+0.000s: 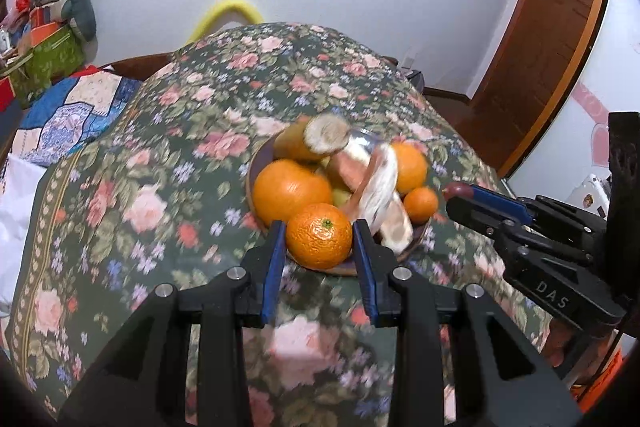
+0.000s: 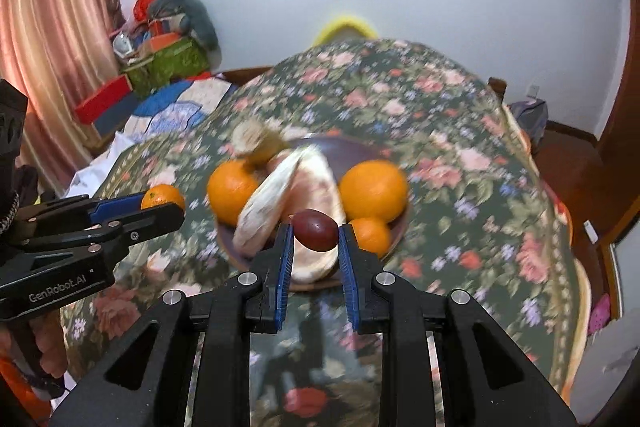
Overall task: Organize fruits
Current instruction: 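Place the brown fruit on the plate with the right tool while the left tool places the mandarin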
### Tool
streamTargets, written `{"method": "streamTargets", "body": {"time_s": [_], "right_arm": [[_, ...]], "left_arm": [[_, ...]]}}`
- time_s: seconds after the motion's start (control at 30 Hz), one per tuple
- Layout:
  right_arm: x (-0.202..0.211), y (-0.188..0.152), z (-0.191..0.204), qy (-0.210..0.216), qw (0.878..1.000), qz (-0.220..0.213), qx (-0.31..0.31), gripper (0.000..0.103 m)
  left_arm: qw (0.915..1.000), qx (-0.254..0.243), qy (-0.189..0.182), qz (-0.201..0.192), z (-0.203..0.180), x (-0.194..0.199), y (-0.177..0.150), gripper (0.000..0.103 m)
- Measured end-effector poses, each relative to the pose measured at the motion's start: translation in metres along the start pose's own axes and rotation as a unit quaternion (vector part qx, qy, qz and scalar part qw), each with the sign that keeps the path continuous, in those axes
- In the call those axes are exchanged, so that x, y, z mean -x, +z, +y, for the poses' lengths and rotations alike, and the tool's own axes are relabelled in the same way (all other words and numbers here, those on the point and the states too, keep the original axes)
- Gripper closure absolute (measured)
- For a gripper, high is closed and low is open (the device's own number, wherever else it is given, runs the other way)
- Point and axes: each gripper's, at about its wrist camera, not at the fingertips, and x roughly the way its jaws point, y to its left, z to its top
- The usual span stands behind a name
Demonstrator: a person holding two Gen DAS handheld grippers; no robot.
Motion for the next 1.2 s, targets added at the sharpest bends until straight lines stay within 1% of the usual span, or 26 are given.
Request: {"method": "streamTargets", "body": {"time_s": [0.17,0.27,0.37,0.47,0.63,0.83,0.97,1.07,1.2], "right_arm": [[0.002,0.012,-0.015,-0.003,1.000,-0.017,-0.001,0.082],[-0.005,0.016,-0.021,0.000,1.000,-0.019,-0.002,0.082],[-0.013,0.017,-0.023,0.004,1.000,-0.015,0.002,0.082],[-0.024,0.014,-0.023,0.009,1.000,-0.006,0.006,0.082],[-0.040,0.011,-0.026,0.015,1.000,0.009,0.009,0.082],[-0.053,0.009,-0.027,0.020,0.999,0.023,0.011,0.082],[-0.054,0.007,-0.026,0.019,0.999,0.022,0.016,0.082],[-0.054,0.007,-0.026,0.019,0.999,0.023,0.020,0.082],[-0.055,0.007,-0.027,0.025,0.999,0.026,0.016,0.081]], "left_arm": [[0.9999,-0.010,-0.005,-0.011,-0.011,-0.007,0.020,0.070],[0.9999,-0.010,-0.002,-0.008,-0.012,-0.018,0.027,0.070],[0.9999,-0.005,-0.011,0.012,-0.010,-0.035,0.028,0.070],[0.9996,-0.004,-0.013,0.023,-0.010,-0.049,0.027,0.070],[0.9996,0.002,-0.012,0.025,-0.008,-0.062,0.029,0.070],[0.9998,-0.015,0.001,0.017,-0.016,-0.067,0.032,0.070],[0.9996,-0.017,-0.003,0.021,-0.018,-0.072,0.033,0.070],[0.9996,-0.018,-0.002,0.022,-0.019,-0.071,0.033,0.066],[0.9996,-0.010,-0.012,0.025,-0.017,-0.070,0.033,0.061]]}}
